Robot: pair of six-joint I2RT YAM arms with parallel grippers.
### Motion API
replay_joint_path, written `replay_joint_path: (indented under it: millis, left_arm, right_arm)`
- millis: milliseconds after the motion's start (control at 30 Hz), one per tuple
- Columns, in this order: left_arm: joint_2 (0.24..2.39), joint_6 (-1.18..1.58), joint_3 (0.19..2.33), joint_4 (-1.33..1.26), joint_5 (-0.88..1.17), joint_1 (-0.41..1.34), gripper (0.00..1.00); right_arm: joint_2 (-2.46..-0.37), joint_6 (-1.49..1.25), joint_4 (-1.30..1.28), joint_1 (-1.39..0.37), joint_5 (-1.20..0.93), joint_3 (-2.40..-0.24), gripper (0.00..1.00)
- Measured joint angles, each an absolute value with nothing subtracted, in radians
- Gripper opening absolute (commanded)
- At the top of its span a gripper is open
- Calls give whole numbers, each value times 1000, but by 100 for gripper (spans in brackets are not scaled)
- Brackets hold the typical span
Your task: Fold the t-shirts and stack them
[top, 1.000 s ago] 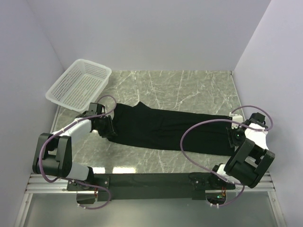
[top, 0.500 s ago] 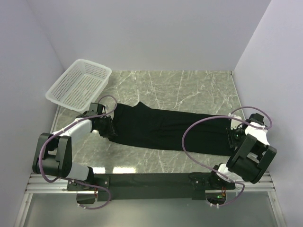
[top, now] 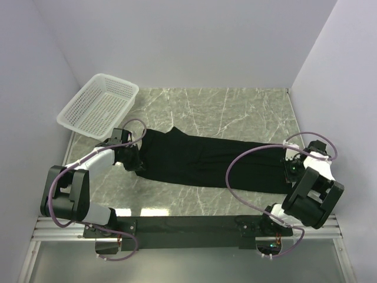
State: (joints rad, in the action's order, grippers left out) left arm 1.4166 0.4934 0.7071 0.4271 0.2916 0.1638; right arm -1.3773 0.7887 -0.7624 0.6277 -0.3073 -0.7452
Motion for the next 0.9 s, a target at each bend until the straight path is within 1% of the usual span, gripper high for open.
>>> replay_joint_path:
  millis: [267,433,700,900]
  left_arm:
    - [1410,520,707,441,269,165,1]
    - [1347,576,707,491,227,165,1]
    - [1217,659,707,592,150,165,1]
    - [1184,701,707,638,133,165,1]
  right_arm:
    - [-1253,782,-768,629,-291,-745,0]
    - [-1179,788,-788,656,-272,-745,0]
    - [-1147,828,-817,719,-222,-723,0]
    - [-1147,843,-833,725,-201,-681,0]
